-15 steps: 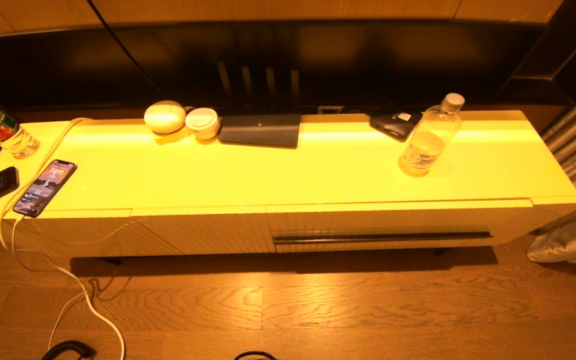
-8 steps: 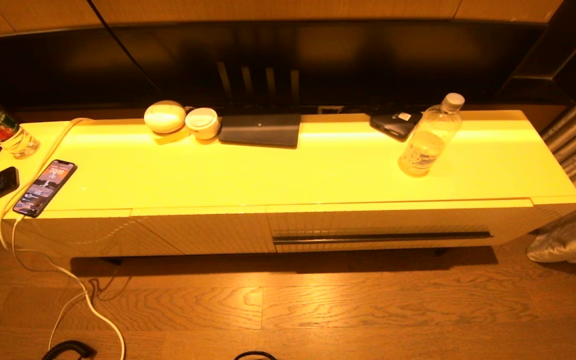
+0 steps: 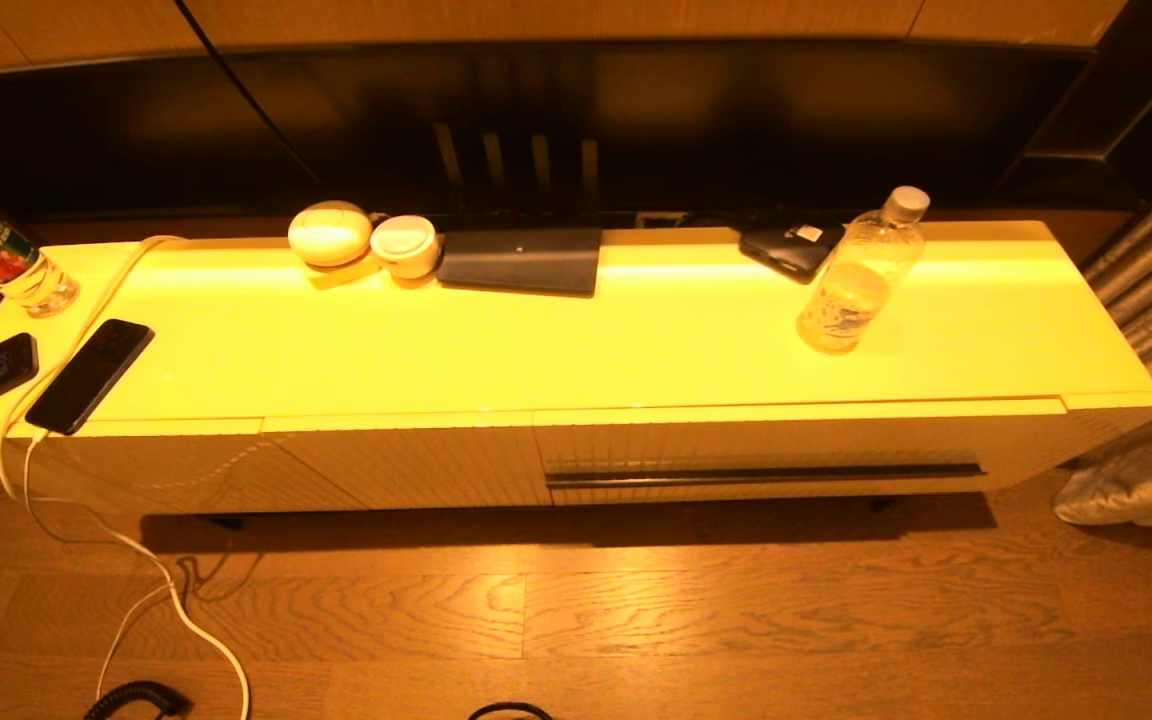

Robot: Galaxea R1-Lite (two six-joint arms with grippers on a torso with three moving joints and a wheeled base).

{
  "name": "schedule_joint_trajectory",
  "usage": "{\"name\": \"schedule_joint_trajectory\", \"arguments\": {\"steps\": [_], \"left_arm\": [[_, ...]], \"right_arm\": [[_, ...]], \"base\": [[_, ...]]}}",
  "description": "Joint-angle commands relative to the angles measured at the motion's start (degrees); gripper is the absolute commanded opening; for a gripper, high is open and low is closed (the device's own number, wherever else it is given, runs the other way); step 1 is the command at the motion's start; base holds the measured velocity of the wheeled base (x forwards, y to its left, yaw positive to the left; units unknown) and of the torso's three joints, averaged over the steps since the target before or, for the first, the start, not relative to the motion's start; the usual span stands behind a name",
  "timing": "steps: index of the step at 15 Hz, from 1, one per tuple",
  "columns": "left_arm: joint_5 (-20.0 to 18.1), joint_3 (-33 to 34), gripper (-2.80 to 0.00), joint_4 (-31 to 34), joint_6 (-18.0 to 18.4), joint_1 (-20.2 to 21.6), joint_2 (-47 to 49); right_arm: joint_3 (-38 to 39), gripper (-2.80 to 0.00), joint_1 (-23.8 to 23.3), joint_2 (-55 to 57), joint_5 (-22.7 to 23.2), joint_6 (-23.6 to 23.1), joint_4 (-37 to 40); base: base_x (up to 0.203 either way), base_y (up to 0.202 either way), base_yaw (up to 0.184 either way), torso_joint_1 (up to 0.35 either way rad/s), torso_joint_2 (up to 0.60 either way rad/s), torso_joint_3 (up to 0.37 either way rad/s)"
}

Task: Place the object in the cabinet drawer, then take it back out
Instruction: Open the drawer

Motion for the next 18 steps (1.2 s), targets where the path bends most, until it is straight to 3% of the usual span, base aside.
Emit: {"name": "schedule_joint_trajectory", "arguments": {"steps": [1, 4, 6, 10, 12, 14, 18], "left_arm": [[0.0, 0.1, -2.80, -0.1, 0.0, 0.0, 0.0], [0.0, 0.1, -2.80, -0.1, 0.0, 0.0, 0.0], [0.0, 0.2, -2.80, -0.1, 0.0, 0.0, 0.0], [0.0, 0.2, -2.80, -0.1, 0.0, 0.0, 0.0], [0.0, 0.1, -2.80, -0.1, 0.0, 0.0, 0.0], [0.0, 0.2, -2.80, -0.1, 0.0, 0.0, 0.0], [0.0, 0.2, -2.80, -0.1, 0.0, 0.0, 0.0]], "right_arm": [[-8.9, -2.80, 0.5, 17.1, 0.7, -8.9, 2.6], [-13.5, -2.80, 1.5, 28.2, 1.5, -29.1, 6.7], [-14.3, -2.80, 3.4, 34.0, 1.2, -36.3, 7.5], [-15.4, -2.80, 10.9, 47.1, -0.7, -40.9, 7.3], [-15.8, -2.80, 17.5, 52.9, -5.9, -41.3, 7.1], [-15.1, -2.80, 20.7, 58.4, -9.7, -40.9, 5.9], [-8.6, -2.80, 22.4, 66.6, -7.3, -41.3, -3.1]], "base": [[0.000, 0.000, 0.000, 0.000, 0.00, 0.000], [0.000, 0.000, 0.000, 0.000, 0.00, 0.000], [0.000, 0.000, 0.000, 0.000, 0.00, 0.000], [0.000, 0.000, 0.000, 0.000, 0.00, 0.000], [0.000, 0.000, 0.000, 0.000, 0.00, 0.000], [0.000, 0.000, 0.000, 0.000, 0.00, 0.000], [0.000, 0.000, 0.000, 0.000, 0.00, 0.000]]}}
